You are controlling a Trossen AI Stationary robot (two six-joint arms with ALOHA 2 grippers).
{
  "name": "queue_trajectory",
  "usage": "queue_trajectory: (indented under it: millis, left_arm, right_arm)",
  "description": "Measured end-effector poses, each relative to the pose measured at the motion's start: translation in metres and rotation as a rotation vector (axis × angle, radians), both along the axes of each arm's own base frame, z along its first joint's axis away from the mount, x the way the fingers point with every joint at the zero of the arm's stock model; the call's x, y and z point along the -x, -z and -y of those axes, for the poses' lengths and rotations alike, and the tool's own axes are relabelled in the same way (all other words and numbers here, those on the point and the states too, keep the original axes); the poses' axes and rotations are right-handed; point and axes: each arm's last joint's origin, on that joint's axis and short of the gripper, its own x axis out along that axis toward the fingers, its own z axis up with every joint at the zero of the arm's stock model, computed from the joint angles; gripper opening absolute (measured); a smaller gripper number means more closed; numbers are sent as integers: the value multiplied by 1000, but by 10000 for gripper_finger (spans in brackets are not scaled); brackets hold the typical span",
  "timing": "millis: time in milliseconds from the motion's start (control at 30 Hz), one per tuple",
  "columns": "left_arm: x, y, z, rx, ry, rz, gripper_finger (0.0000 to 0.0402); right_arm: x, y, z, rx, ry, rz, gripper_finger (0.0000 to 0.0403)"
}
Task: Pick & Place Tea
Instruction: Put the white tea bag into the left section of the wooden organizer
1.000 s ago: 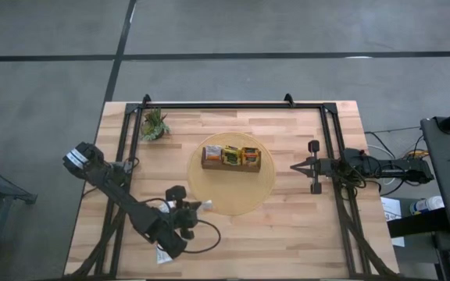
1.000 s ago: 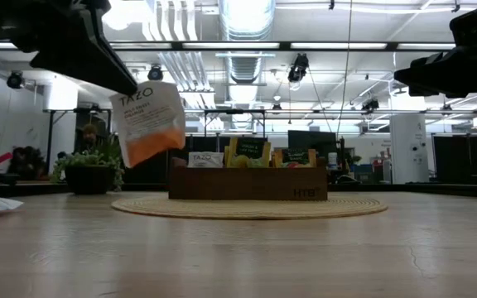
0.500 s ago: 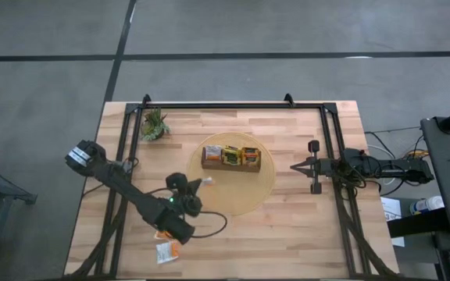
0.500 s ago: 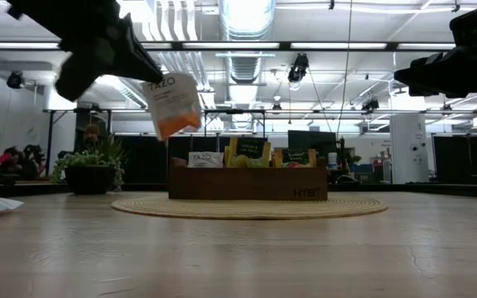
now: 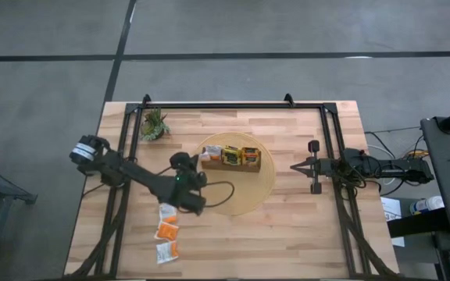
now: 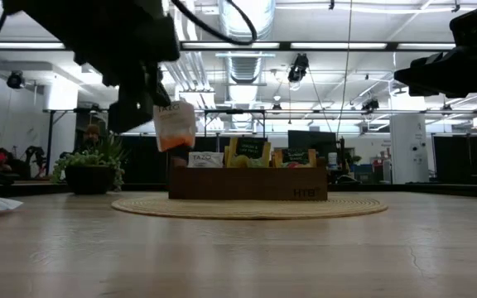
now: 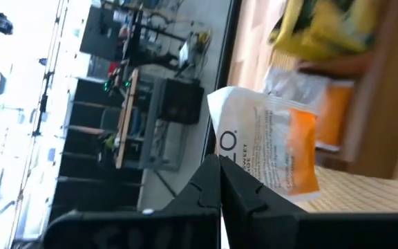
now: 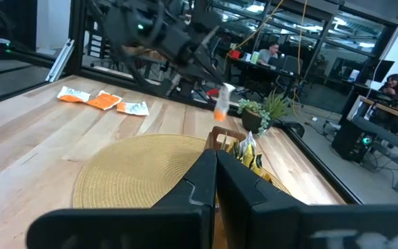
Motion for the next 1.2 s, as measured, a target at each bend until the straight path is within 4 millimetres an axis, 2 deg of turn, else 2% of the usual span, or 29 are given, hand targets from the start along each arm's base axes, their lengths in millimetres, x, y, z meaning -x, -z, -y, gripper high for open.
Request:
queue_trajectory:
  millis: [133,400,700,1200]
  left_arm:
    - [-5,4,-13,-19,-32,-10,0]
    - [-22,10,-18,-7,48,-28,0]
    - [-24,18,-38,1,21,-60,0]
    - [-28,25,-44,2,71,-39,0]
  right_arm:
    - [0,0,0,0,-1,0,8]
    - [0,0,0,0,-1,0,8]
    - [0,0,0,0,-1,0,9]
    - [0,0,0,0,0,0,8]
